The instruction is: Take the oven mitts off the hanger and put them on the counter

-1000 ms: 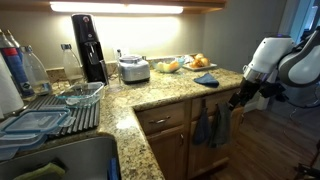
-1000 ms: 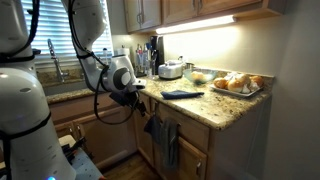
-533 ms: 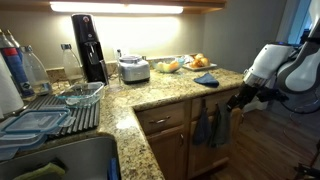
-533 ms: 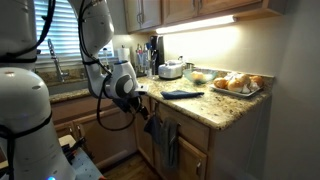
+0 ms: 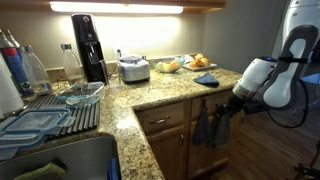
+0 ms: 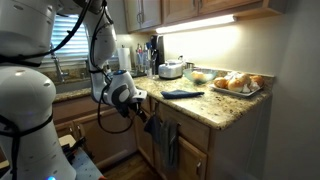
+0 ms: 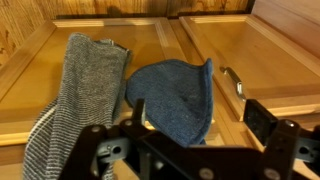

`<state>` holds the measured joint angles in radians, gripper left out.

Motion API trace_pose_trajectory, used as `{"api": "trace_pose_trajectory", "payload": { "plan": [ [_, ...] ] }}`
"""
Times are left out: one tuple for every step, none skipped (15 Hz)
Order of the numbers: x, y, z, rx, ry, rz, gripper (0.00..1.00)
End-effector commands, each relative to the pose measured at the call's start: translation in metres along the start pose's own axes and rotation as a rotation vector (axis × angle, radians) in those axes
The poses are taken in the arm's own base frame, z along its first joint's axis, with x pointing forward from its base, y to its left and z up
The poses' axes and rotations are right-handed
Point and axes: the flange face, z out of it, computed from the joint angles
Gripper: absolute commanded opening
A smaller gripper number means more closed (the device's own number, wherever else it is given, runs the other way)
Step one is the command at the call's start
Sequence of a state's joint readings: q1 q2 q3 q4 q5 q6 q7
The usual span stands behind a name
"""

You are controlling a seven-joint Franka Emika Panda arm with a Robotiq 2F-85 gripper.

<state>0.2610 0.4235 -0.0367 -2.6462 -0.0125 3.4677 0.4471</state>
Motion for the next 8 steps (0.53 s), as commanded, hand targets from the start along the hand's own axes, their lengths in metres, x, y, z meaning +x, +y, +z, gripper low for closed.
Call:
{"api": "trace_pose_trajectory", "payload": {
  "plan": [
    [0.019,-0.016,0.008,0.007,0.037,-0.009,1.00],
    [0.024,-0.019,0.009,0.011,0.046,-0.009,1.00],
    [0.028,-0.021,0.010,0.013,0.055,-0.009,1.00],
    [0.031,-0.022,0.012,0.012,0.059,-0.010,1.00],
    [0.034,-0.023,0.013,0.012,0.063,-0.011,1.00],
    [0.032,-0.023,0.014,0.013,0.058,-0.012,1.00],
    [0.033,-0.023,0.012,0.016,0.061,-0.008,1.00],
    [0.033,-0.024,0.013,0.017,0.060,-0.006,1.00]
  ]
}}
